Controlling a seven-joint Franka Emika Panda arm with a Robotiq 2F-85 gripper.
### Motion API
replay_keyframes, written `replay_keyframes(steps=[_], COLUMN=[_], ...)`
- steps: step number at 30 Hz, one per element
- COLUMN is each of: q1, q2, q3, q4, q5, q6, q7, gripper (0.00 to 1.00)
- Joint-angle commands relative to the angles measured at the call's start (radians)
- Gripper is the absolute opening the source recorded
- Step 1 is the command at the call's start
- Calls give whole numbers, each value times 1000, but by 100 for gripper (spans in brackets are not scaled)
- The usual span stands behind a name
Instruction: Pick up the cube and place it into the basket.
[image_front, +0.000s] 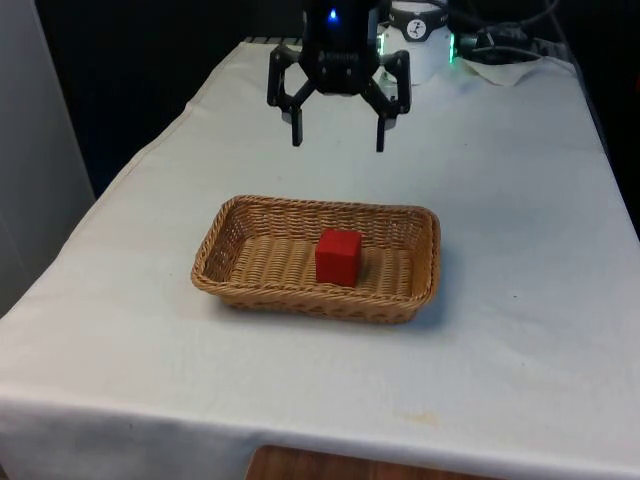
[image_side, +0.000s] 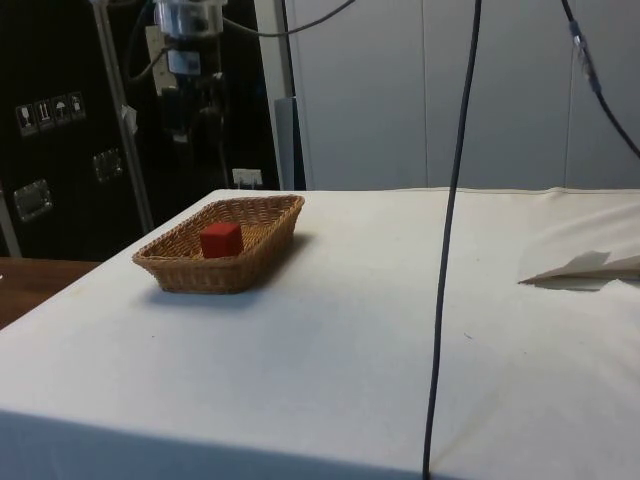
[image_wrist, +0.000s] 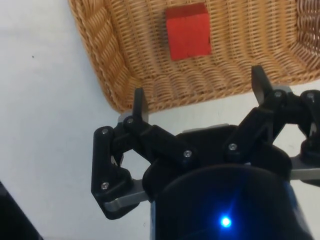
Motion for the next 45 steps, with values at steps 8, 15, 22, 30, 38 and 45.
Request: replay_keyframes(steps=[8,15,22,30,38,45], q1=[0,1,1,1,5,8], q2=[-30,-53,-64,-70,-106,-148], q3=[-1,-5,-7,-8,-8,-7], q4=[6,38,66,64,12,-52], q5=[-10,-19,-20,-18,-19,-20], q6=[-47,-128,-184,-188,-165,-132], q7=[-18,-40,-55,-59,-58,-59], gripper=[100,100,100,100,100,100])
